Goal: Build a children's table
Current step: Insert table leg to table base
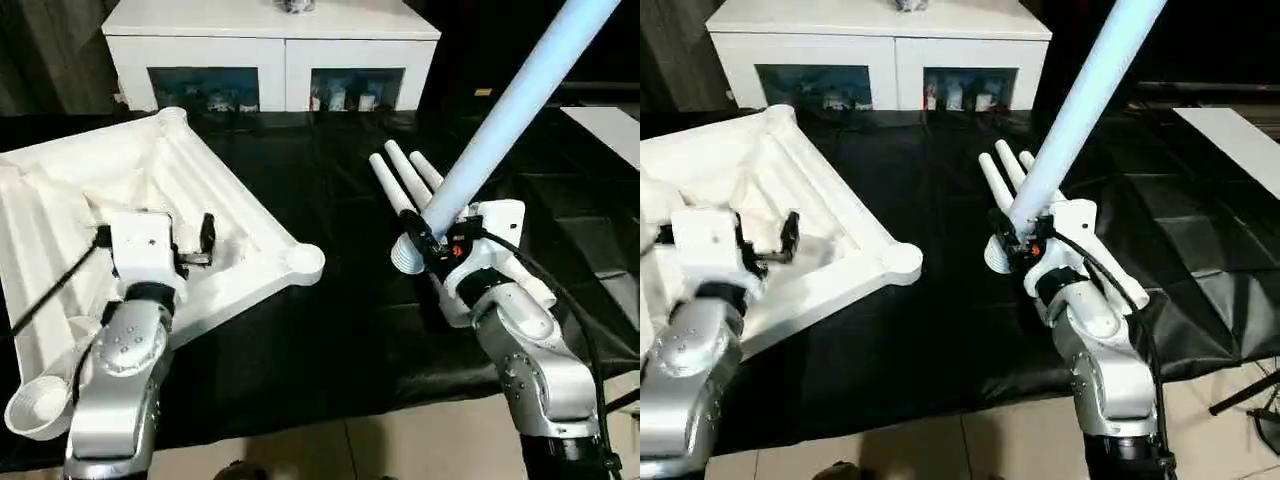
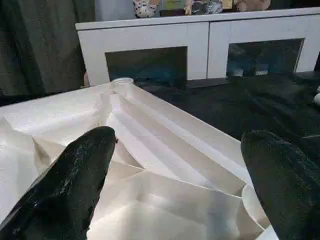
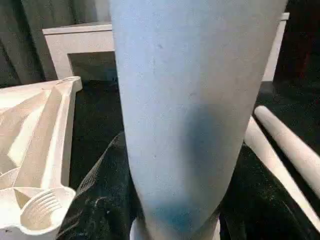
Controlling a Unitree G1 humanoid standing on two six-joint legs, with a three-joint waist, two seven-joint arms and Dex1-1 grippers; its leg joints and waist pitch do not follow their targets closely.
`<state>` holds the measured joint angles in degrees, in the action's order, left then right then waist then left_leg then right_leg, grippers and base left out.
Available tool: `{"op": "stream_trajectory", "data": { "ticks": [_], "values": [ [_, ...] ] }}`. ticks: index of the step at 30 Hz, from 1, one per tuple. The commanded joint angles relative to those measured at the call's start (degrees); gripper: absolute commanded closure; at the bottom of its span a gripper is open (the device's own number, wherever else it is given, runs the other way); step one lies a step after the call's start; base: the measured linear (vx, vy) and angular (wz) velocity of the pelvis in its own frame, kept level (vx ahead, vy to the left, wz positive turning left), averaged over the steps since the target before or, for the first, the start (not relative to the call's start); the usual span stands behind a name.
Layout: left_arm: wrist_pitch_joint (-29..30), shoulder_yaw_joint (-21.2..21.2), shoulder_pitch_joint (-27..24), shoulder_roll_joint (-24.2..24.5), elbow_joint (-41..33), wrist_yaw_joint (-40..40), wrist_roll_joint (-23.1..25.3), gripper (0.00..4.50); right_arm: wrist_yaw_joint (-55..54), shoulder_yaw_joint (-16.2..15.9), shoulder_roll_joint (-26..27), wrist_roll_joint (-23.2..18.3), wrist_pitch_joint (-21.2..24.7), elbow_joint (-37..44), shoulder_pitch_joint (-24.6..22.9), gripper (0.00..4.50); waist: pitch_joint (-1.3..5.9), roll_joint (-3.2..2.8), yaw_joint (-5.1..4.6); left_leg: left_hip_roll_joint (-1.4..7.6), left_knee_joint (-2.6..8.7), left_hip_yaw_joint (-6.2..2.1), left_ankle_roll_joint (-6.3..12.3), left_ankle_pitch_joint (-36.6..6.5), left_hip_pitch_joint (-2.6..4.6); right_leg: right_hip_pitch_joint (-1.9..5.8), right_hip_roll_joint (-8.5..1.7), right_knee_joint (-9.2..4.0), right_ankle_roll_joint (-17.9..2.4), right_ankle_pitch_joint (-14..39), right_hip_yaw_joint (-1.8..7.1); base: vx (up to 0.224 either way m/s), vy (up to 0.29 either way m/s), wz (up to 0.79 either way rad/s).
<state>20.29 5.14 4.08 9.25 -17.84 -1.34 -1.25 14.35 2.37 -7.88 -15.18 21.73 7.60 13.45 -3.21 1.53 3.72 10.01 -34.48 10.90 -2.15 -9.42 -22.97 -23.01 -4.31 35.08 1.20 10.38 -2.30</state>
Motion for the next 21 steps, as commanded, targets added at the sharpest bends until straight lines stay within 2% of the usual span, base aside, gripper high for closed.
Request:
{"op": "stream_trajectory", "data": {
  "ticks": [1, 2, 3, 4, 5, 6, 7, 8, 9, 10, 11, 12, 13, 14, 15, 16, 17, 18, 19, 20, 21],
  "values": [
    [-0.33, 0.04, 0.58, -0.25, -0.75, -0.53, 0.77, 0.0, 0.43, 0.24, -0.49, 0.44, -1.16, -0.75, 1.08, 2.65, 3.25, -0.89, 0.21, 2.74, 5.03, -2.1, -3.85, -23.67, 2.09, 0.6, -3.18, -5.38, -3.68, 21.51, 2.04, 0.0, 0.0, 0.0],
    [-0.33, 0.04, 0.58, -0.25, -0.75, -0.53, 0.77, 0.0, 0.43, 0.24, -0.49, 0.44, -1.16, -0.75, 1.08, 2.65, 3.23, -0.65, 0.07, 2.73, 5.04, -2.02, -3.92, -24.13, 2.12, 0.5, -3.05, -5.5, -3.54, 21.66, 2.02, 0.0, 0.0, 0.0],
    [0.21, 0.06, 0.86, -0.11, -0.87, -0.49, 0.97, 0.0, 0.54, 0.1, -0.29, 0.28, -1.02, -0.84, 1.21, 2.65, 3.05, -0.38, 0.47, 1.98, 6.32, -4.08, -1.78, -24.26, -0.4, 2.7, -3.91, -4.28, -4.56, 20.49, -0.16, 0.0, 0.0, 0.0],
    [0.2, -0.1, 1.0, 0.0, -0.82, -0.56, 1.34, 0.0, 0.64, -0.76, -0.18, 0.93, -1.47, -1.12, 1.28, 2.65, 3.39, -1.97, 0.25, 2.02, 6.82, -5.62, -0.67, -25.74, -0.75, 3.05, -3.55, -3.9, -5.24, 18.48, -1.85, 0.001, -0.007, 0.32],
    [0.46, -0.55, 1.01, 0.42, -0.79, -0.76, 2.23, 0.0, 0.86, -1.43, 0.55, 0.66, -1.49, -1.31, 1.41, 2.65, 3.77, -2.46, -0.06, 2.43, 6.39, -6.7, -0.97, -26.4, 0.14, 2.69, -3.23, -3.86, -6.33, 14.69, -2.3, 0.001, -0.007, 0.32],
    [0.6, -0.88, 0.98, 0.72, -0.75, -0.93, 2.92, 0.0, 1.01, -1.83, 1.08, 0.39, -1.45, -1.42, 1.48, 2.65, 3.5, -3.07, -1.08, 3.36, 7.06, -9.44, -1.75, -29.24, -0.28, 3.36, -2.39, -2.62, -8.7, 8.99, -3.49, 0.009, -0.032, 0.52],
    [0.6, -0.88, 0.98, 0.72, -0.75, -0.93, 2.92, 0.0, 1.02, -1.83, 1.08, 0.39, -1.45, -1.42, 1.48, 2.65, 3.19, -3.89, -2.09, 4.91, 9.0, -13.33, -2.86, -35.32, 0.35, 3.29, -0.63, 0.19, -9.31, 8.08, -4.38, 0.01, -0.074, 0.48],
    [0.6, -1.01, 0.94, 0.84, -0.89, -0.71, 2.84, 0.0, 1.05, -2.43, 1.66, 0.35, -1.52, -1.7, 1.69, 2.65, 3.08, -4.75, -2.2, 5.31, 9.65, -15.25, -3.36, -37.8, 1.13, 2.74, 0.09, 1.85, -9.57, 8.72, -4.45, 0.01, -0.074, 0.48],
    [0.72, -1.03, 0.98, 0.9, -1.11, -0.57, 2.69, 0.0, 1.09, -2.74, 2.28, 0.0, -1.31, -1.98, 1.91, 2.65, 2.97, -4.51, -2.67, 5.62, 10.39, -18.86, -1.91, -38.4, 2.25, 1.66, 0.79, 4.15, -10.61, 11.17, -3.22, 0.016, -0.129, 0.52],
    [0.67, -1.1, 1.01, 0.93, -1.31, -0.24, 2.42, 0.0, 1.0, -2.87, 2.81, -0.22, -1.25, -2.37, 2.13, 2.65, 2.98, -4.63, -2.3, 3.62, 10.58, -20.01, -0.82, -37.81, 1.89, 1.58, 1.09, 5.03, -12.11, 11.91, -2.24, 0.003, -0.197, 0.6],
    [0.52, -1.28, 0.96, 1.11, -1.45, 0.01, 2.5, 0.0, 1.05, -2.6, 3.5, -1.11, -0.86, -2.63, 2.21, 2.65, 3.02, -4.38, -2.07, 2.16, 10.77, -20.39, -0.72, -37.57, 1.35, 1.83, 0.96, 4.77, -13.47, 11.9, -1.64, 0.003, -0.197, 0.6],
    [0.36, -1.33, 0.85, 1.11, -1.59, 0.38, 2.29, 0.0, 1.38, -2.01, 4.82, -2.95, -0.19, -3.15, 2.36, 2.65, 2.97, -3.59, -1.45, 4.67, 9.33, -16.89, 0.39, -36.14, 2.33, 0.89, -0.24, 3.46, -14.95, 10.34, -0.22, 0.0, -0.275, 0.54],
    [0.66, -1.15, 1.08, 1.01, -1.49, 0.32, 2.17, 0.0, 1.17, -2.47, 4.95, -2.33, -0.28, -3.74, 2.47, 2.65, 2.74, -2.89, -0.67, 0.79, 6.88, -13.2, 0.41, -34.19, 1.1, 1.31, -1.47, -1.64, -19.63, 14.31, 1.14, -0.009, -0.319, 0.36],
    [0.96, -0.95, 1.31, 0.91, -1.37, 0.22, 2.07, 0.0, 0.97, -2.95, 4.97, -1.62, -0.42, -4.25, 2.55, 2.65, 2.79, -1.2, -0.07, -2.78, 1.58, -10.24, 0.09, -29.24, 1.23, 0.89, -3.3, -5.96, -23.45, 20.33, 2.08, -0.009, -0.319, 0.36],
    [0.68, -0.76, 1.65, 0.92, -1.15, 0.23, 2.23, 0.0, 0.61, -3.28, 4.88, -0.93, -0.15, -4.7, 2.63, 2.65, 2.61, 0.08, 2.56, -4.1, -9.97, -4.85, 3.53, -15.62, -0.48, 2.66, -7.04, -9.01, -22.46, 32.11, 4.2, 0.019, -0.28, 0.08],
    [0.85, -0.69, 2.03, 1.15, -0.79, 0.25, 2.56, 0.0, -0.61, -3.57, 4.57, 0.6, -0.31, -4.85, 2.55, 2.65, 2.24, 0.69, 4.02, -3.92, -8.19, -5.15, 3.55, -8.55, -3.8, 5.83, -6.71, -6.58, -11.0, 27.5, 5.87, 0.014, -0.234, 0.03],
    [0.96, -0.69, 2.24, 1.35, -0.56, 0.28, 2.78, 0.0, -1.42, -3.64, 4.42, 1.52, -0.42, -4.88, 2.48, 2.65, 2.41, 0.55, 5.01, -3.67, -6.44, -5.26, 3.23, -6.89, -2.79, 5.37, -6.6, -6.15, -4.54, 25.42, 6.17, 0.014, -0.234, 0.03],
    [1.07, -0.52, 2.55, 1.63, -0.05, 0.38, 2.81, 0.0, -4.2, -4.56, 3.67, 5.5, -2.19, -5.16, 2.24, 2.65, 2.92, 0.48, 5.49, -3.0, -3.52, -5.24, 4.96, -6.72, -0.8, 5.35, -6.12, -5.89, 5.87, 23.38, 6.23, -0.047, -0.198, 0.17],
    [1.07, -0.52, 2.55, 1.63, -0.05, 0.38, 2.81, 0.0, -4.2, -4.56, 3.67, 5.5, -2.19, -5.16, 2.24, 2.65, 3.51, -0.75, 5.81, -1.53, -0.46, -5.85, 6.22, -5.78, 0.51, 5.79, -4.98, -5.68, 9.11, 16.88, 4.48, -0.048, -0.156, 0.23],
    [1.09, -0.17, 2.88, 1.62, 0.7, 0.67, 2.18, 0.0, -7.17, -6.94, 1.36, 12.04, -4.36, -5.76, 1.98, 2.65, 3.85, -1.66, 5.9, -0.48, 0.39, -6.05, 6.88, -5.32, 1.37, 5.34, -3.86, -5.74, 9.63, 12.43, 3.71, -0.048, -0.156, 0.23],
    [0.8, -0.15, 2.76, 1.55, 0.98, 0.79, 2.02, 0.0, -7.21, -7.66, 0.25, 13.67, -5.13, -5.92, 1.64, 2.65, 4.17, -2.53, 5.19, 3.6, 1.38, -7.57, 8.18, -5.12, 3.19, 3.1, -2.4, -4.49, 9.49, 7.39, 1.96, -0.045, -0.111, 0.24]
  ]
}}
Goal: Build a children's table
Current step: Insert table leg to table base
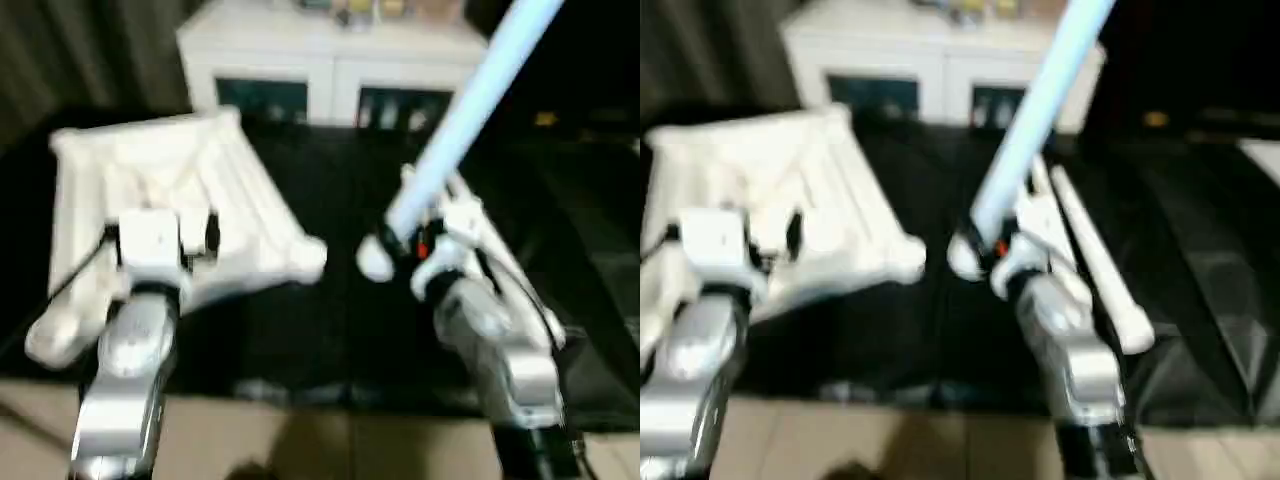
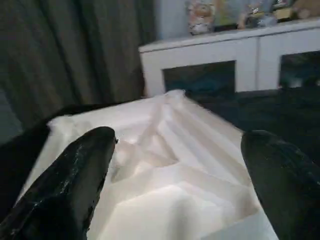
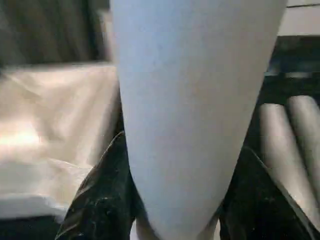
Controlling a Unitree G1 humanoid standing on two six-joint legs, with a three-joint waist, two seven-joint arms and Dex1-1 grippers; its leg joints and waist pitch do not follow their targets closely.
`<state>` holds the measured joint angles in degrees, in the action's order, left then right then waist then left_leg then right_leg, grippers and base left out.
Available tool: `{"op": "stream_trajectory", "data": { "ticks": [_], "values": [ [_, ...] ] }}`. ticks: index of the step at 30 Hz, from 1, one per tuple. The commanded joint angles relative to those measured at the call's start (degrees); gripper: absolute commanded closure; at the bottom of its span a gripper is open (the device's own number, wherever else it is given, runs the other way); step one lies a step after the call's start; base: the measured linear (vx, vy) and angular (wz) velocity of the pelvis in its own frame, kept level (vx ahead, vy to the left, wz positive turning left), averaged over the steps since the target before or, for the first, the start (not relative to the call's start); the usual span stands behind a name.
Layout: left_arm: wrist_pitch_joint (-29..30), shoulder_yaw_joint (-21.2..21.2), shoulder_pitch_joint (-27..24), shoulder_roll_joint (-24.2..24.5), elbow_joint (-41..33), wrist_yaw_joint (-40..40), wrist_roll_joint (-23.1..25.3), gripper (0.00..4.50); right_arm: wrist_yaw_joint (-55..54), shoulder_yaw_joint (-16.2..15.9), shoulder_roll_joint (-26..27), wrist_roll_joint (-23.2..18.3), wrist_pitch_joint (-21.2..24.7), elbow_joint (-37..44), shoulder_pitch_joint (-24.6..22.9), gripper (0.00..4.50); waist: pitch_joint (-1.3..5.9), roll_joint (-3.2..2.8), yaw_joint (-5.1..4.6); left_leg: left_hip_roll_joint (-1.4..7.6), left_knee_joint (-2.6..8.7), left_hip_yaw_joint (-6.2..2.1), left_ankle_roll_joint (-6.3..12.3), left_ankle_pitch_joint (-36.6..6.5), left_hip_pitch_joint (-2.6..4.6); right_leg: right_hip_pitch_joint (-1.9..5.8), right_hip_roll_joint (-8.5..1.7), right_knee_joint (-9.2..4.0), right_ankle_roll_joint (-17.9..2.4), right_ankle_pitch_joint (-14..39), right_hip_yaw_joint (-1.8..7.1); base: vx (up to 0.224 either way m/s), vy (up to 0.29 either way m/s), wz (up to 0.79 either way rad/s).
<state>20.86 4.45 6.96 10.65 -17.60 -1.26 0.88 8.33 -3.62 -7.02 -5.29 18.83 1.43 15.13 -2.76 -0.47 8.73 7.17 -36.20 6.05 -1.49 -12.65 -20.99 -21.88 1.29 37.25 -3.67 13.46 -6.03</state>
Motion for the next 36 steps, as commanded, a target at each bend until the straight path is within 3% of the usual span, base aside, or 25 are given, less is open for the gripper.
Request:
{"op": "stream_trajectory", "data": {
  "ticks": [1, 3, 4, 5, 8, 11, 12, 13, 14, 15, 17, 18, 19, 20, 22, 24, 26, 27, 28, 29, 30, 32, 34, 35, 36],
  "values": [
    [-0.56, 0.59, -0.35, -0.04, 0.88, 0.86, -0.4, 0.0, -0.76, -1.47, -1.02, 3.63, -2.5, 0.52, -0.47, 2.65, 3.73, -1.24, -0.34, 10.27, 4.37, -4.16, 8.53, -4.45, 1.57, 2.0, -10.11, -5.38, 10.72, 4.22, 5.42, -0.037, -0.065, 0.14],
    [-0.56, 1.11, -0.71, -0.91, 0.94, 0.9, -1.42, 0.0, 0.11, 0.72, -0.28, 0.43, -1.59, 1.38, -1.04, 2.65, 3.0, -1.48, -0.18, 9.42, 4.14, -2.33, 5.34, -11.31, 1.3, 1.87, -12.18, -6.54, 5.07, 9.46, 6.61, -0.018, -0.032, 0.07],
    [-0.76, 1.2, -0.95, -1.23, 0.98, 0.79, -1.52, 0.0, 1.23, 1.67, 0.16, -1.62, -1.38, 2.09, -1.51, 2.65, 2.28, -0.17, 0.17, 4.31, 2.5, 0.73, 2.57, -10.23, 0.38, 3.01, -11.41, -8.99, 7.66, 20.98, 6.16, 0.0, 0.0, 0.0],
    [-0.76, 1.2, -0.95, -1.23, 0.98, 0.79, -1.52, 0.0, 1.23, 1.67, 0.16, -1.62, -1.38, 2.09, -1.51, 2.65, 2.12, -0.05, 0.59, 3.3, 2.12, 1.38, 2.35, -8.45, 0.46, 2.97, -11.15, -9.78, 9.91, 26.1, 6.08, 0.0, 0.0, 0.0],
    [-1.08, 0.16, -1.39, -1.67, 1.18, 1.19, -1.58, 0.0, 4.74, 2.29, 0.35, -5.15, -1.88, 3.88, -2.6, 2.65, 2.43, -0.78, 0.24, 6.02, 4.75, 0.51, 2.24, -10.86, 2.04, 2.73, -8.78, -10.32, 13.23, 27.31, 3.2, 0.0, 0.0, 0.0],
    [-1.07, 0.01, -1.37, -1.8, 1.17, 0.82, -1.49, 0.0, 5.65, 1.03, -0.36, -4.37, -1.9, 4.03, -2.52, 2.65, 2.22, -2.06, -2.06, 11.59, 8.8, -2.62, 1.17, -30.04, 4.83, 3.7, -9.4, -7.3, 4.97, 21.62, 2.41, 0.018, 0.07, -0.08],
    [-1.18, -0.06, -1.73, -1.92, 0.93, 1.27, -1.75, 0.0, 7.31, 0.4, -0.29, -5.7, -1.55, 4.47, -1.93, 2.65, 0.98, -0.75, -2.46, 9.47, 10.61, -3.92, 0.41, -39.85, 1.42, 6.17, -10.34, -5.2, 1.81, 22.19, 1.85, -0.026, 0.066, -0.02],
    [-1.26, -0.1, -1.87, -1.82, 0.87, 1.3, -1.56, 0.0, 7.63, 0.15, -0.38, -5.73, -1.49, 4.47, -1.64, 2.65, 1.4, -0.56, -1.76, 4.74, 8.86, -2.18, 0.85, -33.6, -1.54, 8.73, -12.71, -6.66, 2.83, 33.6, 2.92, -0.006, 0.034, 0.31],
    [-1.39, -0.11, -1.98, -1.8, 0.85, 1.35, -1.31, 0.0, 7.93, 0.01, -0.45, -5.73, -1.46, 4.4, -1.39, 2.65, 1.27, 1.31, -2.23, 3.4, 4.96, -1.48, 2.08, -25.72, -0.34, 7.85, -15.87, -10.32, 3.92, 44.69, 3.24, -0.006, 0.034, 0.31],
    [-1.39, -0.02, -2.07, -1.87, 0.78, 1.41, -1.33, 0.0, 8.29, -0.25, -0.61, -5.5, -1.72, 4.23, -1.1, 2.65, 1.05, 2.05, -2.64, 3.42, -3.11, -0.34, 2.69, -10.84, 0.73, 7.33, -20.54, -14.84, 4.0, 54.41, 1.49, 0.06, 0.029, 0.49],
    [-1.69, 0.03, -2.09, -1.92, 0.63, 1.63, -0.99, 0.0, 9.92, -0.54, -0.83, -5.66, -2.41, 3.77, -0.45, 2.65, 0.96, 1.42, -3.16, 4.72, -2.68, -0.28, 3.12, -8.26, -2.84, 10.71, -19.82, -13.69, 3.47, 47.82, -2.27, 0.063, 0.068, 0.31],
    [-1.64, 0.03, -2.09, -1.91, 0.59, 1.67, -0.98, 0.0, 10.23, -0.09, -0.48, -6.65, -1.94, 3.7, -0.37, 2.65, 1.42, -0.36, -2.83, 5.07, 0.16, -0.07, 3.52, -10.66, -0.75, 11.03, -17.19, -13.42, 1.55, 40.95, -4.35, 0.079, 0.107, 0.44],
    [-1.57, 0.05, -2.11, -1.88, 0.58, 1.68, -1.0, 0.0, 10.26, 0.37, -0.17, -7.4, -1.52, 3.63, -0.33, 2.65, 1.76, -1.75, -4.6, 9.62, 5.95, -2.46, 1.6, -19.82, 5.87, 5.82, -9.27, -8.57, 0.08, 27.3, -4.4, 0.06, 0.113, 0.35],
    [-1.66, 0.17, -2.15, -1.8, 0.56, 1.6, -0.93, 0.0, 10.33, 0.63, -0.21, -7.59, -1.43, 3.46, -0.19, 2.65, 1.93, -2.11, -5.81, 13.52, 8.62, -4.85, 0.6, -25.46, 7.3, 4.41, -7.82, -3.23, -0.59, 19.24, -3.65, 0.06, 0.113, 0.35],
    [-1.68, 0.32, -2.18, -1.72, 0.61, 1.38, -0.77, 0.0, 10.76, 0.48, -0.74, -7.28, -1.78, 3.3, -0.09, 2.65, 3.04, -1.48, -6.81, 13.03, 8.2, -5.91, 1.26, -24.31, 10.24, -1.13, -6.4, 2.5, 0.53, 4.94, -0.61, 0.111, 0.09, 0.13],
    [-1.62, 0.41, -2.32, -1.7, 0.71, 1.2, -0.66, 0.0, 11.27, 0.5, -1.02, -7.52, -1.78, 3.31, -0.15, 2.65, 3.26, -1.44, -6.78, 9.31, 6.87, -3.56, 9.76, -6.89, 9.23, -3.96, -6.09, 4.12, 4.25, 0.82, 0.41, 0.124, 0.05, 0.14],
    [-1.72, 0.31, -2.56, -1.79, 0.59, 1.26, -0.72, 0.0, 11.43, 0.77, -1.12, -7.91, -1.71, 3.46, -0.3, 2.65, 3.25, 0.38, -7.36, 5.98, 5.96, -0.37, 13.29, -3.17, 8.0, -3.61, -6.93, 0.1, 2.56, -6.49, 1.23, 0.104, -0.026, 0.05],
    [-1.83, 0.26, -2.59, -1.91, 0.51, 1.24, -0.77, 0.0, 11.4, 0.97, -1.16, -8.05, -1.68, 3.59, -0.42, 2.65, 3.28, 3.39, -6.84, 2.13, 5.24, 2.28, 11.36, -11.71, 4.87, 0.74, -9.07, -4.07, 0.31, -4.57, 4.25, 0.087, -0.086, 0.05],
    [-1.93, 0.23, -2.59, -2.04, 0.49, 1.24, -0.75, 0.0, 11.5, 1.19, -1.14, -8.09, -1.68, 3.63, -0.49, 2.65, 2.67, 4.03, -4.74, 0.53, 0.63, 2.79, 7.91, -16.27, 3.53, 3.97, -14.5, -9.46, -2.73, 26.58, 9.31, 0.089, -0.098, 0.06],
    [-1.84, 0.11, -2.48, -2.01, 0.58, 1.44, -0.71, 0.0, 11.59, 1.5, -1.03, -8.26, -1.45, 3.58, -0.56, 2.65, 3.05, 4.51, -4.01, 1.05, -1.2, 1.77, 7.12, -12.38, 2.21, 5.88, -16.53, -10.37, -5.4, 32.52, 10.92, 0.089, -0.098, 0.06],
    [-1.83, 0.04, -2.35, -2.04, 0.72, 1.54, -0.69, 0.0, 11.58, 1.6, -1.09, -8.12, -1.33, 3.55, -0.59, 2.65, 3.75, 3.84, -3.05, 1.62, -2.89, 0.26, 5.86, -6.32, -0.8, 8.84, -17.53, -9.42, -10.71, 28.4, 12.13, 0.118, -0.057, 0.01],
    [-1.76, 0.04, -2.12, -2.16, 1.05, 1.96, -1.21, 0.0, 11.6, 1.68, -1.13, -8.22, -1.05, 3.66, -0.66, 2.65, 3.55, 2.57, -2.89, 2.68, -2.93, -0.72, 3.23, -0.66, -2.71, 8.92, -15.93, -8.12, -17.82, 14.19, 10.07, 0.116, -0.018, -0.01],
    [-1.88, -0.06, -1.81, -1.99, 1.41, 2.08, -1.18, 0.0, 11.43, 1.75, -1.25, -8.44, -0.75, 3.81, -0.59, 2.65, 2.61, -1.07, -4.72, 4.73, 5.29, -0.07, 3.83, -0.93, 0.63, 4.47, -6.8, -5.37, -11.05, 12.53, 2.24, 0.124, 0.039, -0.03],
    [-1.88, -0.12, -1.63, -1.94, 1.53, 2.11, -1.12, 0.0, 11.31, 1.78, -1.38, -8.59, -0.63, 3.85, -0.55, 2.65, 2.85, -1.38, -6.33, 6.01, 5.91, -1.53, 4.67, -4.4, 2.72, 2.85, -5.06, -3.45, -8.84, 12.21, 1.35, 0.144, 0.056, -0.05],
    [-1.79, -0.22, -1.21, -1.85, 1.73, 2.31, -1.05, 0.0, 11.08, 1.81, -1.56, -8.81, -0.59, 3.93, -0.53, 2.65, 3.34, -2.19, -7.26, 8.38, 6.11, -4.52, 8.28, -8.03, 8.1, -1.19, -5.22, -0.2, -6.66, 7.66, 1.21, 0.154, 0.067, 0.03]
  ]
}}
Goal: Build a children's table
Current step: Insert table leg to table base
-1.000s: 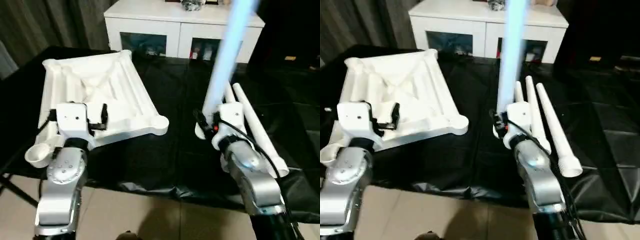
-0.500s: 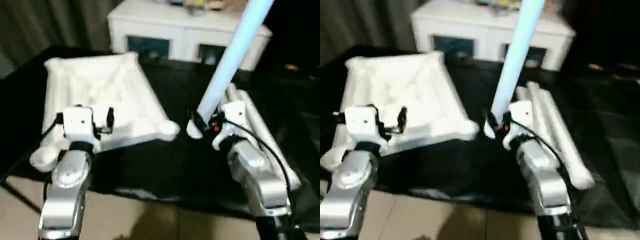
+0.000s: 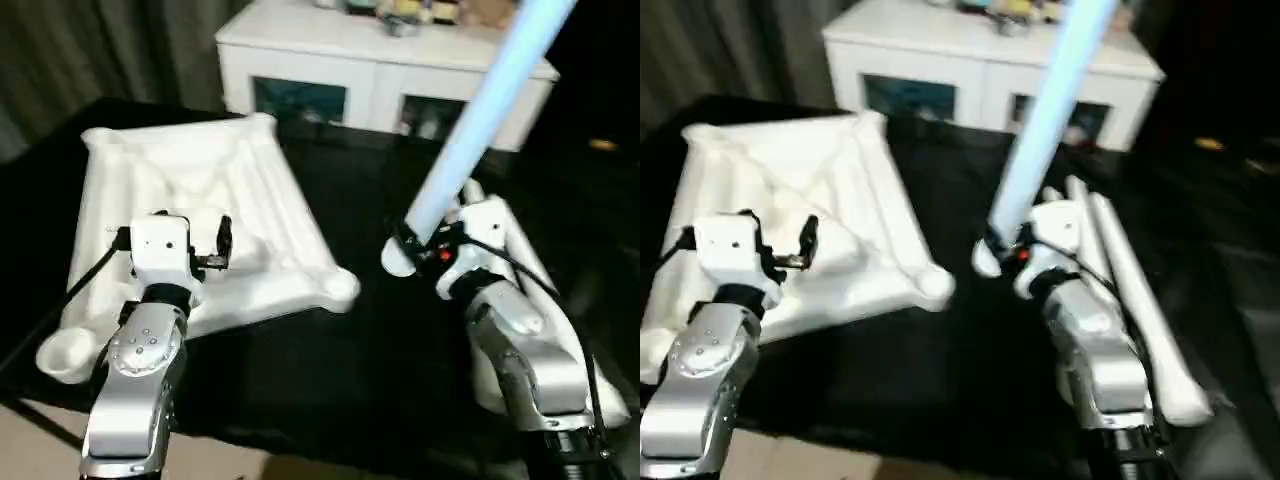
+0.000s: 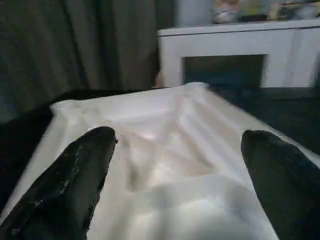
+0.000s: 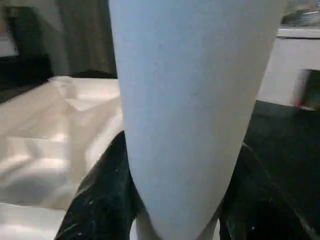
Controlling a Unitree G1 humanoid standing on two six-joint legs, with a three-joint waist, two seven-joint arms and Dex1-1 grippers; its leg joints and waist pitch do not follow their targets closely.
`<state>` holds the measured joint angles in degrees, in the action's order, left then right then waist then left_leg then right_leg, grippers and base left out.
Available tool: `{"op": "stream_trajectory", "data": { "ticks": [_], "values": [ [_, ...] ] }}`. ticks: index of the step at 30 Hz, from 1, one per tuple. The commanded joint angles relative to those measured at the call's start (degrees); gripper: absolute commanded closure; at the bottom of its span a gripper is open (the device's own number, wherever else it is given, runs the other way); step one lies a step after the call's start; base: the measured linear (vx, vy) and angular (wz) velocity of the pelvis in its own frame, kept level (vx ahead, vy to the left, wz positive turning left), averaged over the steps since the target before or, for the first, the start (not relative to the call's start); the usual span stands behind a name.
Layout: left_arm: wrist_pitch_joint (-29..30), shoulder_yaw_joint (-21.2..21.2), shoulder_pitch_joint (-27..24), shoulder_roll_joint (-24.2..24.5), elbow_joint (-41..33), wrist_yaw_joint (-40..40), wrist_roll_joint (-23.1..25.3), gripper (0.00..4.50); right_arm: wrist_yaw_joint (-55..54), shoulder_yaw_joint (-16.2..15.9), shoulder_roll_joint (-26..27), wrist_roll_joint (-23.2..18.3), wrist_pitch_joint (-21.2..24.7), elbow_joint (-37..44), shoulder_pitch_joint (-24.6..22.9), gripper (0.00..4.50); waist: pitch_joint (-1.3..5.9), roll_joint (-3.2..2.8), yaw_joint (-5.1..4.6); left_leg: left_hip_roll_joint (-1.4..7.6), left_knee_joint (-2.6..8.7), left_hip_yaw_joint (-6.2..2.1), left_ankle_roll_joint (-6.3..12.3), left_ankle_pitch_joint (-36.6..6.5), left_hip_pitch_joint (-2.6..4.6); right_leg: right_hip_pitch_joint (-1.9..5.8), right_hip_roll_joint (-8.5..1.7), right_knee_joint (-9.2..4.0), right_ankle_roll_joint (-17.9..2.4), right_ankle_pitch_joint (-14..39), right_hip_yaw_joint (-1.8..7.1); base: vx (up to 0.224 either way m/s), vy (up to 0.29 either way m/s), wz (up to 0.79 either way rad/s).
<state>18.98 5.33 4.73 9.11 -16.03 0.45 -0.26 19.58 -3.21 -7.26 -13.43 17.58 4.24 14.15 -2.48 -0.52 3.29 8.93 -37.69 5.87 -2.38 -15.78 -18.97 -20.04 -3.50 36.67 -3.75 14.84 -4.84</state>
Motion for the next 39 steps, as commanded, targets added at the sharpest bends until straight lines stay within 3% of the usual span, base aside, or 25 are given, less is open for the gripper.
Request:
{"op": "stream_trajectory", "data": {
  "ticks": [1, 2, 3, 4, 5, 6, 7, 8, 9, 10, 11, 12, 14, 15, 16, 17, 18, 19, 21, 23, 24, 27, 29, 37, 39],
  "values": [
    [0.05, -1.01, 1.31, -0.27, 0.37, 0.66, 0.0, 0.0, -0.28, 1.49, -1.21, -0.64, 0.68, 1.22, 0.42, 2.65, 3.03, -1.44, -2.46, 7.65, 8.15, -5.64, 13.79, -5.39, 7.04, -3.68, -1.31, 1.58, -3.61, 3.19, 0.16, 0.12, 0.044, 0.12],
    [0.06, -0.94, 1.53, -0.21, 0.56, 0.72, -0.07, 0.0, -0.4, 1.55, -1.08, -0.57, 0.71, 1.37, 0.36, 2.65, 2.69, -1.78, -2.34, 7.3, 8.07, -5.4, 15.82, -5.06, 6.8, -4.01, -1.51, 1.72, -2.45, 2.15, 0.28, 0.12, 0.044, 0.12],
    [0.13, -0.86, 1.79, -0.1, 0.76, 0.77, -0.18, 0.0, -0.53, 1.63, -0.88, -0.46, 0.84, 1.69, 0.23, 2.65, 2.38, -0.78, -2.53, 5.32, 7.43, -3.65, 18.02, -4.89, 6.11, -3.37, -2.61, -0.05, -3.2, -0.96, 0.8, 0.109, 0.011, 0.11],
    [0.16, -0.86, 1.79, -0.08, 0.69, 0.86, -0.23, 0.0, -0.56, 1.64, -0.83, -0.43, 0.93, 1.93, 0.15, 2.65, 2.28, 0.69, -1.88, 1.12, 5.51, -0.11, 17.04, -4.06, 1.58, 1.57, -5.13, -3.75, -7.83, -3.32, 3.62, 0.065, -0.006, 0.03],
    [0.27, -0.89, 1.79, -0.04, 0.45, 1.12, -0.38, 0.0, -0.62, 1.71, -0.68, -0.37, 1.22, 2.65, -0.1, 2.65, 3.25, 1.36, -1.04, -1.11, 3.35, 0.88, 16.27, -1.13, -1.34, 5.85, -5.96, -4.56, -9.71, -2.67, 5.52, 0.065, -0.006, 0.03],
    [0.29, -0.96, 1.64, 0.06, 0.34, 1.32, -0.42, 0.0, -0.74, 1.81, -0.54, -0.41, 1.46, 3.27, -0.46, 2.65, 3.84, 1.9, 0.84, -0.87, 0.46, 0.95, 13.55, 1.14, -3.36, 8.46, -9.25, -6.76, -13.94, 1.23, 8.36, 0.064, -0.002, 0.0],
    [0.32, -1.04, 1.48, 0.12, 0.2, 1.4, -0.42, 0.0, -0.82, 1.89, -0.48, -0.47, 1.64, 3.73, -0.74, 2.65, 3.82, 1.72, 1.31, 0.12, -0.7, 0.15, 10.41, 3.36, -5.49, 10.09, -9.65, -6.96, -16.23, 2.56, 8.53, 0.096, 0.003, 0.05],
    [0.47, -1.07, 1.31, 0.18, 0.11, 1.52, -0.43, 0.0, -0.92, 1.86, -0.51, -0.57, 1.81, 4.17, -1.0, 2.65, 4.02, 1.14, 1.58, 0.62, -0.24, -0.08, 9.04, 4.65, -5.61, 10.04, -9.17, -6.66, -16.59, 1.38, 7.95, 0.096, 0.003, 0.05],
    [0.57, -1.16, 1.05, 0.18, -0.09, 1.6, -0.39, 0.0, -1.04, 1.81, -0.64, -0.7, 2.01, 4.73, -1.35, 2.65, 3.91, -0.33, 0.83, 1.47, 3.18, 0.08, 7.54, 9.31, -5.11, 8.55, -5.24, -4.99, -14.23, -1.94, 4.33, 0.085, 0.02, -0.04],
    [0.63, -1.22, 0.92, 0.18, -0.21, 1.61, -0.39, 0.0, -1.14, 1.72, -0.81, -0.84, 2.1, 5.01, -1.52, 2.65, 4.16, -2.0, -1.14, 3.0, 5.8, -2.17, 10.16, 13.34, 0.93, 3.78, -0.17, -2.05, -8.68, -1.97, 0.41, 0.13, 0.019, 0.0],
    [0.63, -1.23, 0.91, 0.18, -0.22, 1.6, -0.39, 0.0, -1.15, 1.72, -0.82, -0.85, 2.1, 5.02, -1.52, 2.65, 4.62, -2.28, -2.62, 4.55, 5.6, -4.94, 14.51, 16.32, 5.84, -0.55, 0.54, 0.27, -6.2, 0.15, -0.56, 0.13, 0.019, 0.0],
    [0.85, -1.43, 0.85, 0.08, -0.35, 1.62, -0.29, 0.0, -1.26, 1.95, -1.08, -1.26, 2.49, 5.48, -1.72, 2.65, 4.7, -2.03, -3.84, 7.96, 6.08, -8.33, 22.7, 15.07, 9.11, -4.79, -0.86, 3.3, -0.91, 6.2, 0.1, 0.145, 0.006, 0.07],
    [0.5, -1.46, 0.91, -0.05, -0.26, 2.24, -0.85, 0.0, -1.23, 2.29, -1.06, -1.72, 2.83, 5.76, -1.8, 2.65, 3.69, -1.16, -3.3, 7.93, 6.25, -6.67, 26.65, 13.86, 6.98, -6.02, -2.24, 4.33, 3.1, 2.25, 1.27, 0.085, -0.002, 0.04],
    [0.75, -2.27, 1.22, 0.46, 0.07, 4.05, -1.49, 0.0, -0.99, 2.91, -1.04, -2.35, 3.27, 5.95, -1.85, 2.65, 3.61, 0.29, -2.76, 4.79, 4.33, -3.85, 24.66, 17.22, 5.33, -5.56, -3.6, 0.52, 1.01, -6.03, 2.87, 0.054, -0.013, 0.04],
    [0.92, -2.9, 1.4, 0.76, 0.28, 5.2, -1.85, 0.0, -0.76, 3.37, -1.08, -2.78, 3.49, 6.03, -1.93, 2.65, 3.91, 3.11, -1.34, -0.67, 1.41, -0.83, 18.92, 14.97, 0.16, -0.27, -6.12, -3.12, -1.86, -12.74, 6.7, 0.052, -0.063, 0.12],
    [0.54, -3.94, 1.8, 1.59, 0.74, 6.95, -1.93, 0.0, -0.4, 3.64, -1.31, -2.94, 3.72, 6.06, -1.84, 2.65, 4.11, 3.4, -0.21, -2.81, 0.0, 0.04, 16.34, 11.49, -1.4, 2.26, -7.53, -3.16, -3.93, -16.09, 9.28, 0.052, -0.063, 0.12],
    [0.39, -4.73, 2.39, 2.38, 1.33, 8.55, -2.15, 0.0, -0.22, 3.9, -1.53, -3.0, 4.18, 6.25, -1.51, 2.65, 4.51, 2.41, 0.93, -0.94, 0.63, -1.6, 10.26, 12.62, -3.74, 4.74, -9.55, -1.64, -5.56, -31.15, 9.91, 0.045, -0.08, 0.08],
    [0.49, -4.77, 2.93, 2.71, 2.01, 9.46, -2.63, 0.0, -0.34, 4.0, -1.51, -2.99, 4.5, 6.34, -1.1, 2.65, 4.24, 1.97, 0.49, -0.55, 2.34, -1.27, 5.16, 17.84, -3.54, 3.55, -5.78, -0.07, -5.24, -44.41, 7.23, 0.0, 0.0, 0.0],
    [0.65, -4.42, 3.96, 3.49, 4.29, 10.96, -3.27, 0.0, -0.95, 3.83, -1.29, -2.76, 4.61, 6.63, -0.47, 2.65, 3.91, 0.49, -0.42, 0.18, 3.21, -1.34, 2.05, 16.64, -1.73, 1.94, -3.3, -0.63, -5.44, -37.95, 5.05, 0.0, 0.0, 0.0],
    [1.33, -3.5, 4.92, 4.44, 6.62, 11.72, -3.47, 0.0, -1.83, 3.54, -0.87, -2.64, 4.86, 6.79, -0.17, 2.65, 3.62, -0.57, -1.1, 1.7, 4.43, -1.99, 0.06, 9.43, -1.16, 1.98, -3.59, -1.77, -7.99, -18.65, 4.38, -0.073, 0.033, -0.05],
    [2.68, -2.17, 5.56, 5.23, 7.59, 13.9, -5.68, 0.0, -1.77, 3.24, -0.3, -3.07, 4.84, 6.63, -0.19, 2.65, 3.3, -0.26, -1.5, 2.06, 4.92, -1.95, -0.42, 5.27, -1.31, 2.26, -4.1, -2.34, -9.11, -10.82, 4.7, -0.089, 0.032, -0.05],
    [1.49, -1.15, 6.23, 6.28, 9.18, 14.6, -5.73, 0.0, -1.29, 2.7, -0.14, -2.72, 3.65, 4.6, 0.36, 2.65, 1.88, -0.81, -2.07, 2.65, 6.28, -1.62, -1.99, -11.12, -0.51, 0.89, -4.29, -4.39, -8.65, 8.19, 5.01, -0.087, 0.016, 0.02],
    [1.41, -1.12, 6.55, 7.03, 9.9, 15.26, -5.8, 0.0, -0.71, 2.6, -0.29, -2.68, 3.41, 3.97, 0.78, 2.65, 1.62, 0.36, -2.0, 2.58, 6.53, -1.22, -2.17, -16.74, 0.04, 0.36, -4.67, -5.52, -6.51, 17.39, 5.23, -0.076, -0.004, 0.06],
    [5.87, -7.27, 6.96, 12.42, 6.09, 36.24, -16.47, 0.0, 6.76, 2.78, -5.03, -4.43, 4.49, 1.25, 4.1, 2.65, 2.11, 0.04, -0.84, 2.95, 6.65, 0.17, -1.99, -7.87, -0.58, 0.09, -4.56, -4.38, -7.81, 7.27, 5.58, -0.022, -0.008, 0.02],
    [7.29, -9.92, 6.88, 15.74, 4.33, 43.9, -19.06, 0.0, 9.47, 2.9, -6.77, -4.88, 3.82, 1.27, 4.14, 2.65, 2.33, 0.99, -0.64, 2.96, 6.45, 0.43, -0.57, -3.87, -0.8, 0.43, -4.73, -4.01, -8.86, 3.35, 5.65, 0.0, 0.0, 0.0]
  ]
}}
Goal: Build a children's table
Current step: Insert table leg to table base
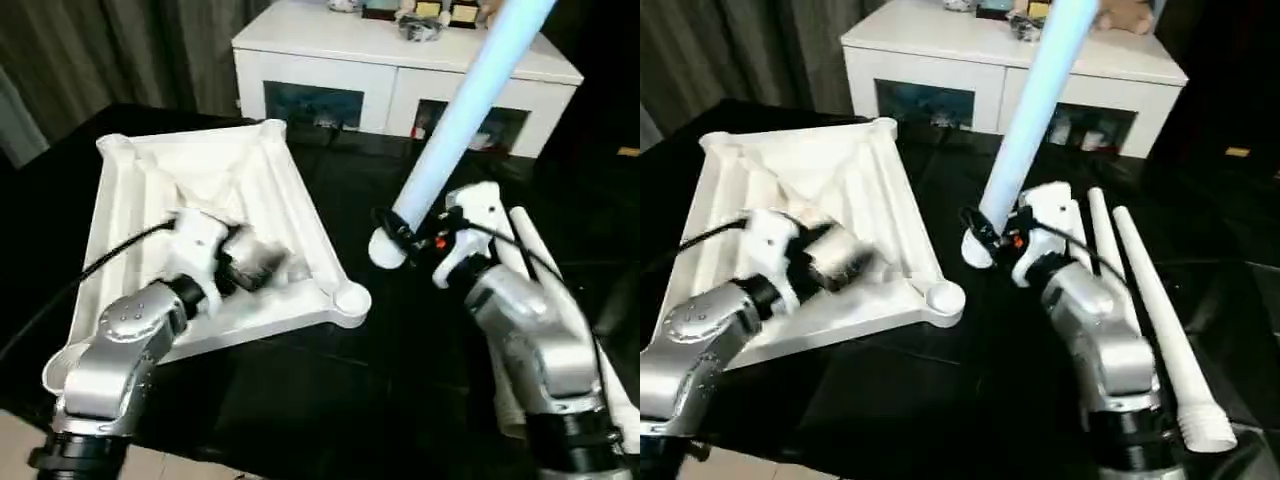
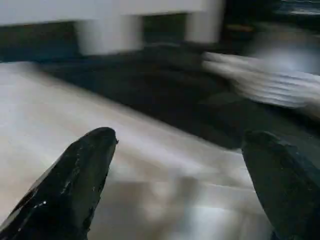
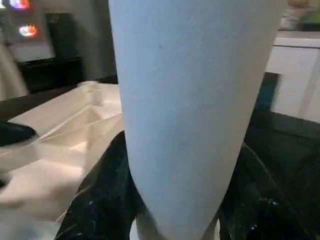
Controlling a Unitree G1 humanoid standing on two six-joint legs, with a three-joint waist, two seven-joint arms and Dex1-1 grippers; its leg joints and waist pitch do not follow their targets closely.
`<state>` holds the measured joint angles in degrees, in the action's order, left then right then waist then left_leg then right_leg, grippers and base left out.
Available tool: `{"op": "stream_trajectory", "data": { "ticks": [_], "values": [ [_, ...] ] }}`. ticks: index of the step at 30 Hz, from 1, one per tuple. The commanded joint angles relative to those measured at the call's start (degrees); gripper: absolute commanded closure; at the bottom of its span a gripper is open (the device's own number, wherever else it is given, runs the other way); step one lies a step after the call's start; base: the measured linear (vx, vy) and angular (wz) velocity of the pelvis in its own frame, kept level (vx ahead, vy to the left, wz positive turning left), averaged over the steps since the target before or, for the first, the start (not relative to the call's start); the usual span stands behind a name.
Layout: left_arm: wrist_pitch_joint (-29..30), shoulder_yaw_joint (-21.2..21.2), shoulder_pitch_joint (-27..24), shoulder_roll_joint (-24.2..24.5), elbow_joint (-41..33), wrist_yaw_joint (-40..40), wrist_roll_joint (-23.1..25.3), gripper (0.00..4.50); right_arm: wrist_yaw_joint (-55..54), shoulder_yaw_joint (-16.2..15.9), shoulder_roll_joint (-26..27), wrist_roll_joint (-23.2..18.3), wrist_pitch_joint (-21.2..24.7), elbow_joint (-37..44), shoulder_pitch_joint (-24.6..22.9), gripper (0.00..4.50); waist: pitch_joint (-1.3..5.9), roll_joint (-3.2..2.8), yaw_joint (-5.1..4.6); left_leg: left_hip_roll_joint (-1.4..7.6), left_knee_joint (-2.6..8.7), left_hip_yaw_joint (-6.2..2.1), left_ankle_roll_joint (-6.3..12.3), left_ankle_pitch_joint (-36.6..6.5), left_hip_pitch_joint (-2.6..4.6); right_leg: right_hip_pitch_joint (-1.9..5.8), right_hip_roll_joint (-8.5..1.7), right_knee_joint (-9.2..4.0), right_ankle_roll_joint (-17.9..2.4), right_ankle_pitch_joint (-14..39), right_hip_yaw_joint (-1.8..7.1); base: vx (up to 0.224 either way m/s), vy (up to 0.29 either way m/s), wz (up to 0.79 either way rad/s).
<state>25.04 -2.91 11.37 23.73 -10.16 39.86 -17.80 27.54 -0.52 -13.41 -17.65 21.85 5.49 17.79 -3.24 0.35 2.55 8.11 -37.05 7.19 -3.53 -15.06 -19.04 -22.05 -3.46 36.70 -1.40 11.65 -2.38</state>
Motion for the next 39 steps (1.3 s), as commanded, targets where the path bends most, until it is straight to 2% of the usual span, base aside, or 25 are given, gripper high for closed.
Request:
{"op": "stream_trajectory", "data": {
  "ticks": [1, 2, 3, 4, 5, 6, 7, 9, 14, 15, 18, 21, 25, 28, 31, 33, 36, 39],
  "values": [
    [0.83, -2.77, 0.46, 2.4, -1.44, 6.35, -1.01, 0.0, 2.09, 0.27, -0.95, -0.73, -0.57, -0.2, 0.57, 2.65, 3.25, -0.29, 0.38, 3.55, 5.59, -0.72, 1.48, -1.84, -0.76, 2.55, -4.72, -3.81, -11.8, 3.93, 3.13, 0.0, 0.0, 0.0],
    [0.1, -4.2, 0.63, 3.9, -1.27, 8.25, -0.05, 0.0, 2.7, 0.38, -1.31, -0.79, -0.74, -0.43, 0.49, 2.65, 3.23, 0.12, 0.23, 3.55, 5.62, -0.58, 2.13, -0.74, -0.83, 2.58, -4.64, -3.92, -11.93, 3.06, 3.11, 0.0, 0.0, 0.0],
    [-1.08, -5.6, 0.84, 5.27, -0.6, 9.88, 1.38, 0.0, 3.03, 0.45, -1.35, -0.77, -0.93, -1.0, 0.58, 2.65, 3.42, -0.39, 0.4, 3.42, 5.5, -0.63, 3.04, 1.19, -0.83, 2.63, -4.54, -3.68, -12.0, 1.41, 3.02, 0.0, 0.0, 0.0],
    [-2.05, -7.01, 0.93, 6.49, 0.07, 11.13, 2.93, 0.0, 3.11, 0.1, -1.65, 0.03, -1.51, -1.57, 0.67, 2.65, 3.47, -0.54, 0.25, 3.4, 5.45, -0.61, 3.42, 2.22, -0.96, 2.74, -4.52, -3.49, -12.29, -0.05, 3.01, 0.0, 0.0, 0.0],
    [-2.05, -7.01, 0.93, 6.49, 0.07, 11.13, 2.93, 0.0, 3.11, 0.1, -1.65, 0.03, -1.51, -1.57, 0.67, 2.65, 3.48, -0.38, 0.23, 3.42, 5.47, -0.56, 3.59, 2.28, -0.97, 2.76, -4.5, -3.68, -12.34, -0.15, 2.95, 0.0, 0.0, 0.0],
    [-3.38, -8.9, 1.05, 7.92, 0.78, 12.68, 4.9, 0.0, 3.27, -0.31, -2.07, 0.73, -1.96, -1.67, 0.78, 2.65, 3.41, -0.99, 0.32, 3.47, 5.51, -0.6, 3.46, 1.96, -0.92, 2.74, -4.55, -3.71, -12.6, 0.33, 2.95, 0.0, 0.0, 0.0],
    [-4.79, -11.12, 1.1, 9.41, 1.45, 14.27, 6.86, 0.0, 3.42, -0.25, -2.49, 0.56, -1.64, -0.83, 0.68, 2.65, 3.44, -0.92, 0.15, 3.61, 5.54, -0.53, 3.24, 1.68, -0.86, 2.73, -4.43, -3.77, -12.59, 0.41, 2.92, 0.0, 0.0, 0.0],
    [-4.68, -11.73, 1.3, 9.63, 2.19, 14.77, 6.79, 0.0, 3.58, 0.13, -2.86, 0.04, -1.25, -0.13, 0.22, 2.65, 3.5, -0.88, 0.09, 3.65, 5.55, -0.49, 2.9, 1.96, -0.88, 2.78, -4.39, -3.58, -12.85, -0.5, 2.9, 0.0, 0.0, 0.0],
    [-5.11, -11.93, 1.76, 9.51, 3.94, 13.79, 7.3, 0.34, 3.7, 0.13, -3.34, 0.03, -0.94, 0.95, -1.38, 2.65, 3.41, -0.96, 0.02, 3.84, 5.69, -0.31, 1.79, -0.74, -0.88, 2.86, -4.49, -3.8, -13.63, 0.93, 2.93, 0.0, 0.0, 0.0],
    [-4.04, -11.71, 1.34, 9.46, 3.4, 14.02, 6.63, 0.46, 3.81, -0.15, -3.22, 0.14, -0.61, 1.97, -2.05, 2.65, 3.35, -1.25, 0.05, 3.91, 5.73, -0.29, 1.46, -1.3, -0.88, 2.78, -4.51, -3.8, -13.76, 1.46, 2.96, 0.0, 0.0, 0.0],
    [-3.81, -11.72, 0.81, 9.26, 3.9, 13.53, 7.0, 0.65, 3.82, -0.49, -3.06, 0.39, -0.79, 2.12, -2.6, 2.65, 3.35, -0.93, -0.08, 3.98, 5.8, -0.14, 1.27, -1.63, -0.95, 2.83, -4.44, -3.82, -13.57, 1.91, 2.95, 0.0, 0.0, 0.0],
    [-4.72, -12.15, -0.41, 9.15, 4.46, 12.58, 8.11, 0.9, 3.54, -1.1, -3.12, 0.58, -1.41, 2.56, -3.83, 2.65, 3.24, -1.1, -0.15, 4.06, 5.87, 0.07, 1.06, -2.7, -0.91, 2.69, -4.47, -4.05, -13.26, 3.94, 2.99, 0.0, 0.0, 0.0],
    [-6.53, -13.38, 0.07, 9.9, 7.83, 11.74, 11.22, 1.11, 3.0, -1.51, -2.75, 0.81, -1.08, 2.11, -3.48, 2.65, 3.23, -0.98, -0.31, 4.01, 5.87, 0.21, 1.11, -2.95, -0.97, 2.6, -4.34, -4.21, -12.48, 4.69, 3.04, 0.0, 0.0, 0.0],
    [-5.87, -13.45, 0.54, 10.18, 9.65, 12.51, 11.0, 1.44, 2.92, -1.72, -2.49, 0.37, 0.3, 3.25, -3.4, 2.65, 3.2, -1.02, -0.33, 4.08, 6.0, 0.18, 0.81, -3.63, -0.85, 2.44, -4.37, -4.34, -12.12, 5.99, 3.05, 0.0, 0.0, 0.0],
    [-5.95, -13.55, 1.45, 10.15, 11.48, 11.47, 12.32, 1.55, 3.6, -2.0, -2.57, -0.08, 0.61, 4.21, -4.1, 2.65, 3.2, -1.15, -0.32, 4.22, 6.03, 0.18, 0.62, -3.62, -0.85, 2.41, -4.42, -4.24, -12.51, 4.93, 3.05, 0.0, 0.0, 0.0],
    [-5.14, -13.17, 2.05, 9.72, 12.5, 10.65, 12.42, 1.88, 3.58, -2.21, -2.52, 0.06, 0.53, 4.12, -4.24, 2.65, 3.15, -1.2, -0.28, 4.18, 6.04, 0.26, 0.62, -3.96, -0.77, 2.32, -4.36, -4.32, -12.5, 5.02, 3.06, 0.0, 0.0, 0.0],
    [-4.56, -13.16, 2.14, 9.14, 14.24, 10.35, 12.8, 1.93, 3.03, -2.71, -2.14, -0.22, 0.84, 4.65, -4.82, 2.65, 3.05, -1.11, -0.16, 4.17, 6.12, 0.29, 0.24, -5.23, -0.78, 2.34, -4.5, -4.55, -12.11, 7.38, 3.12, 0.0, 0.0, 0.0],
    [-6.95, -12.34, 2.7, 8.03, 17.03, 9.08, 13.01, 2.32, 2.47, -2.67, -1.48, -0.63, 1.15, 5.16, -5.4, 2.65, 3.1, -1.14, -0.19, 4.28, 6.19, 0.17, 0.11, -5.27, -0.91, 2.38, -4.57, -4.58, -11.83, 7.86, 3.15, 0.0, 0.0, 0.0]
  ]
}}
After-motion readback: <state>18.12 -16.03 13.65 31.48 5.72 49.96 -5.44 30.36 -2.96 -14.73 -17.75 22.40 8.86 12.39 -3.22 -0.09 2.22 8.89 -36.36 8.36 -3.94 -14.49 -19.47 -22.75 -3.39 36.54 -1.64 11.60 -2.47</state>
